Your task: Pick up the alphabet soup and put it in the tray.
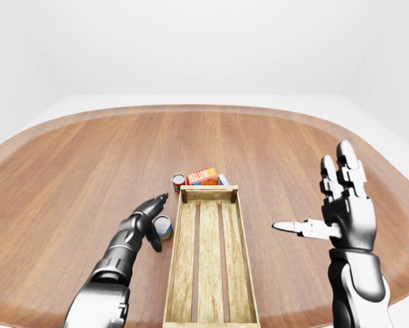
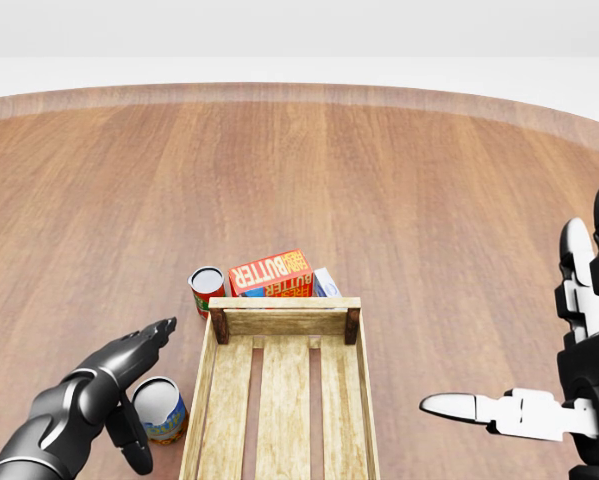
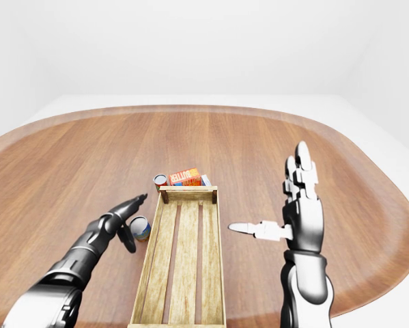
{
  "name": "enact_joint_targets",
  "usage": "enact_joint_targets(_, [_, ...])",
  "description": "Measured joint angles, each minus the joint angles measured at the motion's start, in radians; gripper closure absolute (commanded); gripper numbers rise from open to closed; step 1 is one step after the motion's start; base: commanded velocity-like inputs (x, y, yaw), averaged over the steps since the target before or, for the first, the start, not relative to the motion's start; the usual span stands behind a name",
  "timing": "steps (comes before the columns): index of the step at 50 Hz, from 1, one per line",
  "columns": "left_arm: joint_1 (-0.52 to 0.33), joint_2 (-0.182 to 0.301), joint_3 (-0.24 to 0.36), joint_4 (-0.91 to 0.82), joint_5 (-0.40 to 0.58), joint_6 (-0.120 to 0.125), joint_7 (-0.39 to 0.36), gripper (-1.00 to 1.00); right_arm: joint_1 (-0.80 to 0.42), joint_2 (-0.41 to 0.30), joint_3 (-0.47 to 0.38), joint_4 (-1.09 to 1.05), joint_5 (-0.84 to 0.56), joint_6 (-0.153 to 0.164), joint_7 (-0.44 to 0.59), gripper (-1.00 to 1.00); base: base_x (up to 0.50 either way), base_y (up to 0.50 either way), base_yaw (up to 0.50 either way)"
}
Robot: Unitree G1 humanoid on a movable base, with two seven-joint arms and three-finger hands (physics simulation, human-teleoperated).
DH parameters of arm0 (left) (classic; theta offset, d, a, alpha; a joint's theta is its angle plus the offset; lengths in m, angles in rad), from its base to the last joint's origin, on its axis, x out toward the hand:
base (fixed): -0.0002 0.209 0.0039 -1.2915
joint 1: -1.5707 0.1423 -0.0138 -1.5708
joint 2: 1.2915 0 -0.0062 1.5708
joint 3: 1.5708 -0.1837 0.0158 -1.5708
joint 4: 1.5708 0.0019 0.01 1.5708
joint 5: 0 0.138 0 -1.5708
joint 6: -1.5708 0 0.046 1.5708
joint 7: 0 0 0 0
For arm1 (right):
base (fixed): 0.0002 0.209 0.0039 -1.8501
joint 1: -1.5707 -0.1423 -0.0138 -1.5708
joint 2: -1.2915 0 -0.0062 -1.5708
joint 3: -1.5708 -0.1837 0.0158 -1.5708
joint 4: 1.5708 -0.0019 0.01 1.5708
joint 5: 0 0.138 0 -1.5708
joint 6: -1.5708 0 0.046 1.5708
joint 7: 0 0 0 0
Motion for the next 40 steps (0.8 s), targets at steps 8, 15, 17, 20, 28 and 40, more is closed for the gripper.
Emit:
enact_joint_targets(8, [0.011, 0.001, -0.003, 0.002, 0.000, 0.000, -0.012, -1.00, 0.004, 0.002, 0.002, -0.008, -0.003, 0.000, 0.000, -0.98, 0.00, 0.00, 0.00])
enact_joint_targets(15, [0.014, 0.003, 0.000, -0.002, -0.004, 0.000, -0.022, -1.00, 0.003, 0.001, 0.009, -0.005, -0.015, 0.000, -0.002, -0.98, 0.00, 0.00, 0.00])
enact_joint_targets(17, [0.015, 0.004, 0.001, -0.006, -0.005, 0.000, -0.026, -1.00, 0.002, 0.000, 0.012, -0.002, -0.021, 0.000, -0.003, -0.98, 0.00, 0.00, 0.00])
enact_joint_targets(20, [0.017, 0.005, 0.002, -0.010, -0.007, 0.000, -0.029, -1.00, 0.000, -0.002, 0.015, 0.001, -0.027, 0.000, -0.004, -0.98, 0.00, 0.00, 0.00])
enact_joint_targets(28, [0.017, 0.007, 0.003, -0.013, -0.009, 0.000, -0.034, -1.00, -0.002, -0.003, 0.021, 0.005, -0.039, 0.000, -0.006, -0.98, 0.00, 0.00, 0.00])
enact_joint_targets(40, [-0.029, 0.007, -0.004, 0.097, -0.008, 0.000, 0.000, -1.00, 0.002, -0.002, 0.020, 0.001, -0.049, 0.000, -0.003, -0.98, 0.00, 0.00, 0.00])
